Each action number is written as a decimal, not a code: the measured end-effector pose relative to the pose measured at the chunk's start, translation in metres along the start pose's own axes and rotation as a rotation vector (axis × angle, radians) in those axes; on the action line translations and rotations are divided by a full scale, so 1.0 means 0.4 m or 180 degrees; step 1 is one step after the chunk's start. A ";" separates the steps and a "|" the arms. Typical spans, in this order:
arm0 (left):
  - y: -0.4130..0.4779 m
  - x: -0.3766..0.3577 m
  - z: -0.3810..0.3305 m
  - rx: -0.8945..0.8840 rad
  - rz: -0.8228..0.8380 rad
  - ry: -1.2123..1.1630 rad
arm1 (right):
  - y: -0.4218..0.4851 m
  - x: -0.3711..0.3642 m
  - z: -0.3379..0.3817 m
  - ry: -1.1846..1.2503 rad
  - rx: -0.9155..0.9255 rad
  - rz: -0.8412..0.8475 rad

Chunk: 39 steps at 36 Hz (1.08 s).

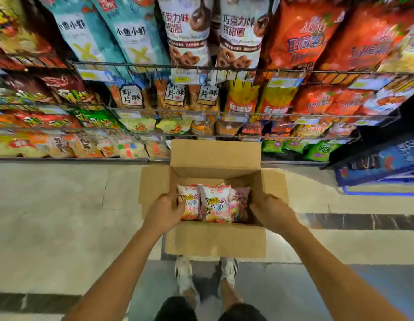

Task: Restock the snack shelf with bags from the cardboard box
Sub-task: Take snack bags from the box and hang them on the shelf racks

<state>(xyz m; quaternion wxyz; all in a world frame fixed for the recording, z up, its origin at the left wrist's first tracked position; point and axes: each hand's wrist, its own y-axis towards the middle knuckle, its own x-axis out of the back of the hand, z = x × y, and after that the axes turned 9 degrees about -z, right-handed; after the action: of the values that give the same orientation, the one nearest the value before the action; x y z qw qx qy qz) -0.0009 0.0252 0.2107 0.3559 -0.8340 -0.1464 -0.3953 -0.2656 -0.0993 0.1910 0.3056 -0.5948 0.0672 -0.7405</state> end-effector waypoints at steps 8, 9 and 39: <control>0.119 -0.124 0.072 0.0437 0.0091 -0.0427 | 0.118 -0.220 -0.026 0.0265 -0.0304 0.0277; 0.139 -0.142 0.086 0.0488 0.0085 -0.0475 | 0.131 -0.251 -0.027 0.0315 -0.0334 0.0295; 0.994 -1.106 0.663 0.2041 0.0176 -0.0579 | 0.855 -1.256 -0.288 0.1714 -0.1743 0.0100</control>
<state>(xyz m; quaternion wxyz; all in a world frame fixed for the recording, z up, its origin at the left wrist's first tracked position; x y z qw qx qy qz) 0.0701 -0.0502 -0.4323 0.5963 -0.7151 -0.2718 -0.2433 -0.1912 -0.1373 -0.4219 0.1181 -0.4375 0.3495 -0.8201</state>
